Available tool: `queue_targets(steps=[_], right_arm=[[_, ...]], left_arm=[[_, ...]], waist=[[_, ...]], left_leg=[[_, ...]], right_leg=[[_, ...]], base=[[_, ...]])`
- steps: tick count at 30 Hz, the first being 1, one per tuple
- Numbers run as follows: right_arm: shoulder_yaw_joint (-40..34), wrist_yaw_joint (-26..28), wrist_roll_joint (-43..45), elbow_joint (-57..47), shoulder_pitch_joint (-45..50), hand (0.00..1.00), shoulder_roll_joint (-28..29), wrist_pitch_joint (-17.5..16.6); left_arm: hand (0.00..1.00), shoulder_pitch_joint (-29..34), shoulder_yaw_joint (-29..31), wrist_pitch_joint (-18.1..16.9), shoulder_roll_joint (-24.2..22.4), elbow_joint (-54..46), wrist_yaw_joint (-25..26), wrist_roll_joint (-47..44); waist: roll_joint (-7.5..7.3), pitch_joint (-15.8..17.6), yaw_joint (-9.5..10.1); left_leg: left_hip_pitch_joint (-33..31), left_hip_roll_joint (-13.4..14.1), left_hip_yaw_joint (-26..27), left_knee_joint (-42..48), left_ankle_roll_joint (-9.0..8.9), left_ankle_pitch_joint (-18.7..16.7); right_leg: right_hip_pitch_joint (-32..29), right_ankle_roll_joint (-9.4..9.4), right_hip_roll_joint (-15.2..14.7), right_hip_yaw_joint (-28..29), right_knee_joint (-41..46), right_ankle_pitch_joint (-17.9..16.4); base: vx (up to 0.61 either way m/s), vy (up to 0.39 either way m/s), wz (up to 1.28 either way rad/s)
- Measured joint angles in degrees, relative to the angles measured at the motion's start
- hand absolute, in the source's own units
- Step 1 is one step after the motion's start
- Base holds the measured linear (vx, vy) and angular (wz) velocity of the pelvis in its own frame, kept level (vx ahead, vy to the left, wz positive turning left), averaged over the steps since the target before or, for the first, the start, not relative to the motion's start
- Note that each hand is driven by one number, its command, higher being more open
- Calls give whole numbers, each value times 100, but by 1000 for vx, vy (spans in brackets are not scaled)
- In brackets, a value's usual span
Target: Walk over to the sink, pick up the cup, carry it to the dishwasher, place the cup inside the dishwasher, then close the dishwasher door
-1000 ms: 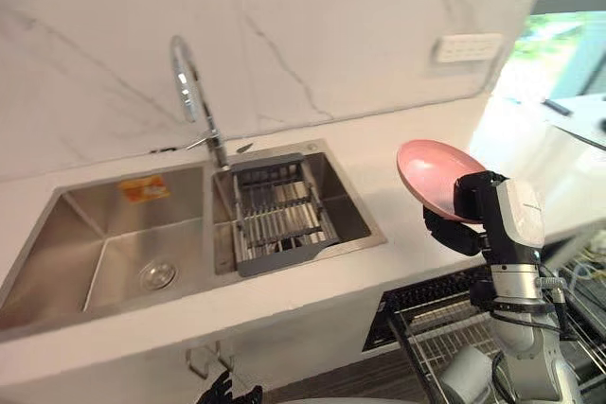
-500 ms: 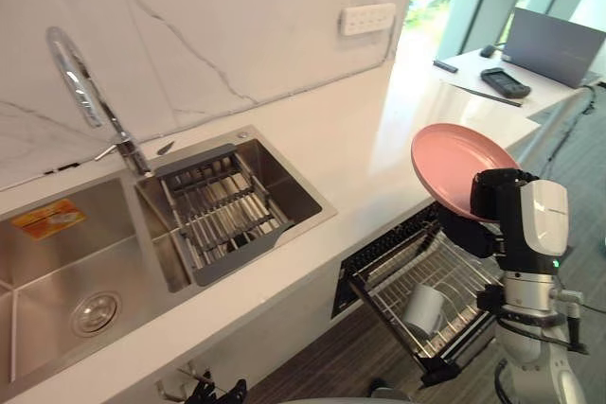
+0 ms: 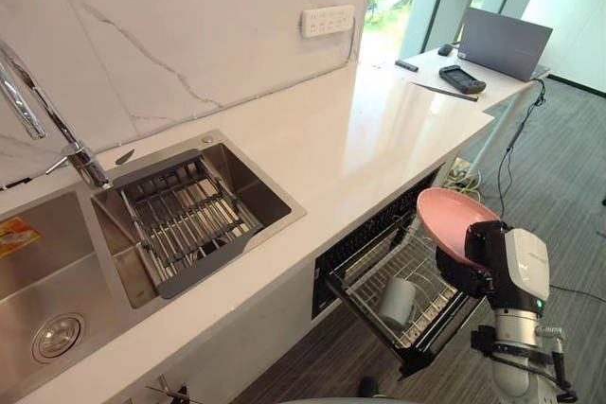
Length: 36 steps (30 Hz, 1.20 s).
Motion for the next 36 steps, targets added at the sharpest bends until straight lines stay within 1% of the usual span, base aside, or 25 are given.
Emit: queue_targets(steps=[2,4,6,11,14,15,16,18,20,22,24,27,30,31,32,34,35,36], right_arm=[[-2,-1,115,230,32,0,5,2],[-4,-2,201,450,32,0,3,8],[0,-5,276,684,29,0,1,23],[10,-146,672,1060,-76,0,-9,143],[-6,-399,817,1401,-478,0,-66,226],[-5,-444,816,1469,-568,0,-88,236],[-3,-511,816,1551,-763,0,-135,242],[-5,-669,821,1724,-1126,0,-282,259],[-7,-741,822,1890,-1363,0,-456,272],[-11,-770,830,1998,-1540,0,-593,274],[-14,-787,887,2062,-1695,0,-757,269],[-9,-752,1054,2303,-2003,0,-887,265],[2,-642,1163,2640,-2269,0,-987,242],[32,-574,1253,2758,-2370,0,-1040,215],[50,-532,1306,2857,-2434,0,-1087,186],[62,-444,1333,3030,-2551,0,-1204,107],[120,-400,1340,3154,-2624,0,-1297,69],[165,-365,1367,3200,-2658,0,-1347,59]], left_arm=[[100,-9,0,-23,9,6,6,59],[100,-14,-11,-27,9,8,6,92],[100,-39,-54,-19,6,20,4,93],[100,-161,-288,-3,94,18,6,76],[100,-405,-543,60,168,17,24,-118],[100,-449,-587,61,175,18,31,-183],[100,-546,-608,60,179,9,46,-226],[100,-686,-715,58,205,3,67,-422],[100,-757,-718,59,204,9,97,-434],[100,-778,-772,56,204,11,179,-437],[100,-859,-827,27,230,-4,188,-524],[100,-959,-841,21,224,2,188,-582],[100,-1190,-960,230,238,148,169,-619],[100,-1254,-967,298,236,182,160,-643],[100,-1278,-967,314,238,182,159,-644],[100,-1327,-967,322,233,173,157,-644],[100,-1357,-967,338,232,176,157,-643],[100,-1370,-969,355,230,176,156,-643]], waist=[[23,13,-24],[64,30,-54],[141,76,-84],[234,150,-78],[337,383,-79],[355,416,-76],[383,532,-68],[436,717,-56],[483,791,-47],[487,860,-31],[485,974,5],[479,1068,8],[463,1097,41],[442,1160,38],[428,1186,44],[457,1229,55],[437,1254,50],[467,1251,45]], left_leg=[[-60,2,-21,1,-4,3],[-125,7,-35,10,-58,37],[-193,3,-46,26,-14,78],[-492,-31,-69,130,-11,81],[-785,-58,-78,286,-10,81],[-863,-60,-79,318,-10,81],[-989,-60,-81,385,-10,81],[-1176,-45,-103,511,-9,82],[-1274,-39,-153,557,-6,83],[-1333,-43,-252,600,-4,84],[-1366,-51,-278,626,-2,84],[-1427,-67,-327,628,20,69],[-1448,-67,-367,621,25,63],[-1428,-56,-390,621,25,63],[-1433,-48,-401,621,25,63],[-1432,-37,-427,621,24,64],[-1431,-32,-449,624,24,65],[-1423,-30,-461,631,25,65]], right_leg=[[-41,1,0,-11,0,2],[-98,4,3,-16,0,4],[-167,8,-2,-15,0,8],[-450,24,-45,-13,2,18],[-690,19,-88,-8,28,47],[-759,16,-92,-8,36,50],[-859,-1,-96,-8,39,76],[-1028,-13,-94,-5,121,85],[-1137,-29,-87,7,166,74],[-1195,-40,-87,10,207,59],[-1241,-44,-105,5,272,36],[-1347,-46,-143,-24,424,-19],[-1427,-49,-165,-45,596,-99],[-1448,-59,-173,-63,707,-161],[-1489,-63,-178,-68,798,-208],[-1553,-52,-195,-79,974,-295],[-1590,-54,-209,-89,1086,-317],[-1600,-54,-216,-95,1146,-352]], base=[[30,3,4],[57,9,2],[53,10,0],[0,0,0],[0,0,0],[-31,-40,-3],[-22,-43,-4],[-20,-45,-5],[-5,-37,-4],[1,-19,-1],[0,0,0],[-29,-12,7],[-23,-19,5],[-11,-17,6],[-9,-22,6],[4,-19,6],[13,-9,7],[33,-7,10]])
